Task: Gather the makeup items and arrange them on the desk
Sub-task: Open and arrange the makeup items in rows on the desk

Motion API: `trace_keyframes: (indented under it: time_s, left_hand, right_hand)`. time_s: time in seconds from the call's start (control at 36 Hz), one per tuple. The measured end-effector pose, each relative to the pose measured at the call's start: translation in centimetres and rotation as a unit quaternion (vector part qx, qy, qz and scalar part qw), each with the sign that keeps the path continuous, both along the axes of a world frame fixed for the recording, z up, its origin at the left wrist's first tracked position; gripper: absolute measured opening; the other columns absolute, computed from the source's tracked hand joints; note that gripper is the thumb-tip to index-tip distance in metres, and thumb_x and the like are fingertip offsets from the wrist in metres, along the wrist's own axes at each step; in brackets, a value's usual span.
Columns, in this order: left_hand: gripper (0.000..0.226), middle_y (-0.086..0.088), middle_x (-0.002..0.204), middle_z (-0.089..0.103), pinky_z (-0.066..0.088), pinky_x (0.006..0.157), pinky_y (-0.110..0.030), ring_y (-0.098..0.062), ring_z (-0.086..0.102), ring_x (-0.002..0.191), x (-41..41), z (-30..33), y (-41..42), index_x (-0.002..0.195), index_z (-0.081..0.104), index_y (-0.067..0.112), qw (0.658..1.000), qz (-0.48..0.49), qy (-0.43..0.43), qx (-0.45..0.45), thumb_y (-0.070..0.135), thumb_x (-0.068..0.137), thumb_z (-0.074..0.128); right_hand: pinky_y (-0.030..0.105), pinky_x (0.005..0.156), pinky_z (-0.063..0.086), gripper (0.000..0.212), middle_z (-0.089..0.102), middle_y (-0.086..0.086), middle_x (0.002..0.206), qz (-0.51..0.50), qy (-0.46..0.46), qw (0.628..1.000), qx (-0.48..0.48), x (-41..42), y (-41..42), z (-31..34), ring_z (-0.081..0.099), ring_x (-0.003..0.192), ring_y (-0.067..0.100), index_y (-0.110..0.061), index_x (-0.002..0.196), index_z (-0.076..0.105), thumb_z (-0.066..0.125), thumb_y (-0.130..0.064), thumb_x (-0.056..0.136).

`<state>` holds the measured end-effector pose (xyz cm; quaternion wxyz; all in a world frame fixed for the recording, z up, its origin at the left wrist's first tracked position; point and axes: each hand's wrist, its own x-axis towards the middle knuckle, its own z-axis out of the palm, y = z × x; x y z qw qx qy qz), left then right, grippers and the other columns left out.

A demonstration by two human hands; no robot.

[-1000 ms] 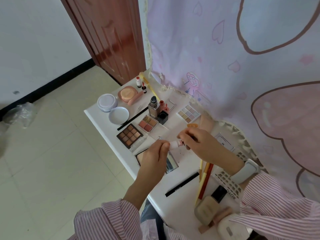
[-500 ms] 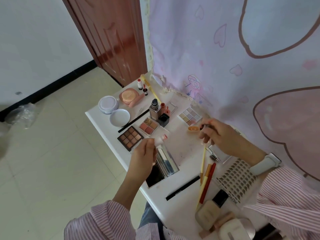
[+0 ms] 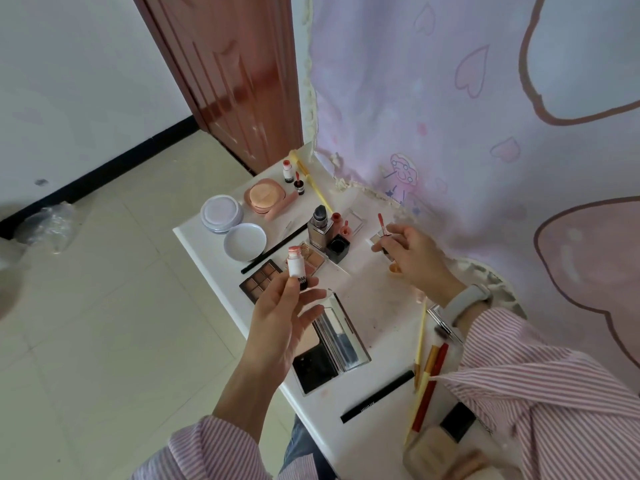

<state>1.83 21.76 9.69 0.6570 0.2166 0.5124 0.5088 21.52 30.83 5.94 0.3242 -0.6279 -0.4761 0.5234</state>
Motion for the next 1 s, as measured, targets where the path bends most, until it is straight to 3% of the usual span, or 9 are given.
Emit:
trace_keyframes:
  time_s: [0.11,0.22,0.31,0.39,0.53,0.61,1.0]
  left_hand:
    - [0.021,0.000,0.090,0.067,0.046,0.072,-0.030,-0.014,0.063,0.081,-0.3,-0.4,0.3,0.101,0.060,0.012,0.999,0.006,0.037,0.011,0.017,0.097,0.040]
    - [0.021,-0.002,0.097,0.069,0.047,0.070,-0.028,-0.015,0.064,0.084,-0.5,-0.6,0.7,0.108,0.057,0.010,0.998,0.007,0.064,0.021,0.019,0.093,0.044]
    - [0.028,-0.002,0.097,0.070,0.048,0.070,-0.028,-0.015,0.066,0.085,-0.6,-0.7,0.9,0.113,0.055,0.011,0.996,-0.003,0.082,0.030,0.024,0.089,0.047]
    - [0.026,-0.001,0.099,0.070,0.049,0.071,-0.028,-0.015,0.066,0.085,-0.7,-0.9,1.0,0.113,0.054,0.011,0.994,-0.011,0.102,0.036,0.022,0.091,0.047]
    - [0.021,-0.001,0.098,0.071,0.048,0.069,-0.026,-0.015,0.066,0.084,-0.9,-1.2,1.0,0.110,0.055,0.012,0.993,-0.005,0.112,0.036,0.020,0.091,0.048]
    - [0.028,-0.001,0.097,0.070,0.049,0.068,-0.025,-0.015,0.066,0.083,-1.1,-1.3,0.9,0.108,0.055,0.013,0.994,0.006,0.102,0.034,0.026,0.084,0.051]
    - [0.016,0.000,0.097,0.071,0.048,0.071,-0.027,-0.015,0.066,0.083,-1.8,-1.4,0.6,0.107,0.054,0.016,0.994,0.007,0.106,0.021,0.016,0.092,0.048]
  right_hand:
    - [0.021,0.066,0.042,0.035,0.064,-0.001,0.096,-0.001,-0.040,0.999,0.010,-0.2,0.8,-1.2,0.052,0.075,0.003,-0.015,0.120,0.049,0.060,-0.021,0.088]
    - [0.019,0.065,0.040,0.022,0.063,-0.002,0.096,0.036,-0.092,0.995,0.024,-0.2,1.2,-2.1,0.055,0.079,0.007,-0.017,0.109,0.056,0.061,-0.023,0.088]
    - [0.008,0.064,0.042,0.017,0.055,0.002,0.105,0.055,-0.149,0.985,0.069,-0.6,1.5,-2.3,0.053,0.078,0.001,-0.016,0.106,0.059,0.059,-0.017,0.089]
    - [-0.001,0.076,0.037,0.021,0.044,0.000,0.105,0.063,-0.190,0.973,0.114,-1.3,1.7,-2.1,0.048,0.084,0.004,-0.014,0.109,0.062,0.060,-0.014,0.088]
    - [0.024,0.078,0.033,0.024,0.059,0.004,0.099,0.065,-0.268,0.952,0.133,-1.6,2.0,-2.7,0.046,0.095,0.017,-0.015,0.109,0.064,0.064,-0.021,0.085]
    - [0.030,0.083,0.033,0.024,0.062,0.007,0.102,0.087,-0.310,0.936,0.141,-1.6,2.0,-3.3,0.045,0.103,0.023,-0.015,0.108,0.066,0.063,-0.022,0.086]
    - [0.035,0.085,0.031,0.025,0.053,0.005,0.108,0.122,-0.427,0.883,0.152,-2.0,2.7,-4.4,0.041,0.105,0.025,-0.021,0.109,0.066,0.060,-0.031,0.087]
